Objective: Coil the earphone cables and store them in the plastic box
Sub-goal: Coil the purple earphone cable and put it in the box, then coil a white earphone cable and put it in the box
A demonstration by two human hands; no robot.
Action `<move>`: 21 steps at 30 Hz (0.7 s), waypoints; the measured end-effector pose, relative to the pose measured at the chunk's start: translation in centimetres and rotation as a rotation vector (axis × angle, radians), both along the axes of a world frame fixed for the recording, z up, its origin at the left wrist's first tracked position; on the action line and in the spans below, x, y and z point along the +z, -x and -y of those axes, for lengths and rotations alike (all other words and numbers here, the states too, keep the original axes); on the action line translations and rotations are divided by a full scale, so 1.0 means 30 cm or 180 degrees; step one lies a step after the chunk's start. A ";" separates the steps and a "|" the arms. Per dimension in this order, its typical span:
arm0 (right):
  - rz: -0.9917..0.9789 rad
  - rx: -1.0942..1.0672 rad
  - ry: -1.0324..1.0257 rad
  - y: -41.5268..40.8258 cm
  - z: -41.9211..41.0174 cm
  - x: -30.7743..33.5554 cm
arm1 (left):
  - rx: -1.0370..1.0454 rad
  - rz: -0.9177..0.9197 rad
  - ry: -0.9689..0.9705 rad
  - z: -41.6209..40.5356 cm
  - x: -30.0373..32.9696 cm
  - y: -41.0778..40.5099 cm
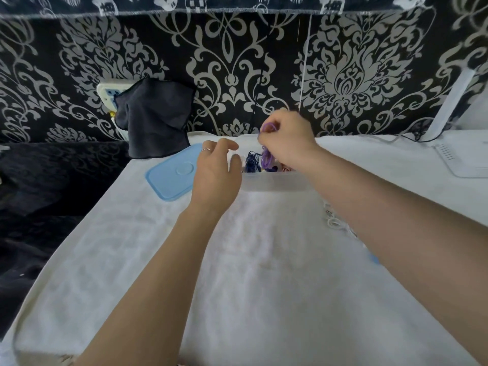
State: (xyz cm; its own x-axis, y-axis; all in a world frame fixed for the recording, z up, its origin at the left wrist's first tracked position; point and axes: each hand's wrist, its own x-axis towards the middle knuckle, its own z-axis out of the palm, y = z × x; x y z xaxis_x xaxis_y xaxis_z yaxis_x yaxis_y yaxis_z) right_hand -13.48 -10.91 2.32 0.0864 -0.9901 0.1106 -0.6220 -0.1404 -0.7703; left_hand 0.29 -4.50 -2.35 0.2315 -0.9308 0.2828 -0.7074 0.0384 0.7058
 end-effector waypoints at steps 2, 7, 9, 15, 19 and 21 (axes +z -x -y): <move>-0.0429 -0.0006 -0.0293 -0.036 0.056 -0.038 | 0.0034 0.0033 -0.0180 0.020 -0.003 -0.010; -0.0692 0.0570 -0.0628 -0.109 0.077 -0.066 | 0.0069 0.0165 -0.0345 0.038 -0.012 -0.012; -0.0880 0.0812 -0.0724 -0.128 0.060 -0.063 | 0.0107 0.0214 -0.0364 0.040 -0.010 -0.011; -0.0720 0.0874 -0.0907 -0.082 0.026 0.015 | 0.0125 0.0449 -0.0292 0.020 0.001 0.013; -0.0296 0.0313 -0.0440 0.073 -0.009 0.064 | 0.0334 0.0777 0.0177 -0.008 0.033 0.042; -0.0010 -0.0049 -0.0140 0.183 -0.039 0.072 | 0.0176 0.0817 0.0461 -0.028 0.050 0.073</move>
State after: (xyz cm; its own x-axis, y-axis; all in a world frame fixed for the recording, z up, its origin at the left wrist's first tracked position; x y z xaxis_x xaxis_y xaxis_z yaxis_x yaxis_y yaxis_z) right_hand -18.97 -9.75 4.48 0.0714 -0.9952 0.0669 -0.6263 -0.0969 -0.7736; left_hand -1.91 -3.66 -0.86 0.1844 -0.8646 0.4674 -0.8658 0.0822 0.4936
